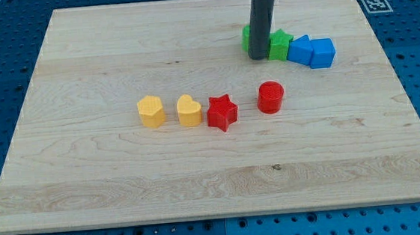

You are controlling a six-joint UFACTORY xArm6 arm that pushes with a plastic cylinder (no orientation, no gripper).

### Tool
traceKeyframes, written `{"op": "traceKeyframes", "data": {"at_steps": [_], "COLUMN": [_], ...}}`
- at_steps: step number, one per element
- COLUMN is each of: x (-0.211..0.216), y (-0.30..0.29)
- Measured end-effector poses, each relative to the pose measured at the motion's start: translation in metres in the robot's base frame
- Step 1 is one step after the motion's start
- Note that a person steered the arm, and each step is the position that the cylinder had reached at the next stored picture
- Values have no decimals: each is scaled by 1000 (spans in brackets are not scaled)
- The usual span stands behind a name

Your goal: Move the red circle closer to the red star

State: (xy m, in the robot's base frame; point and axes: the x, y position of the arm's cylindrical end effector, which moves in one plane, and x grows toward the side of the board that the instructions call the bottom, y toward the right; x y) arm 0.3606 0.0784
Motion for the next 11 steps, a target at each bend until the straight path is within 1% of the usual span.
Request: {"op": "traceKeyframes", "data": {"at_steps": [1, 2, 3, 4, 5, 7, 9, 10, 11], "x": [0, 18, 53, 59, 69, 90, 94, 101, 101], "y": [-16, -20, 17, 74, 82, 66, 19, -18, -21]}}
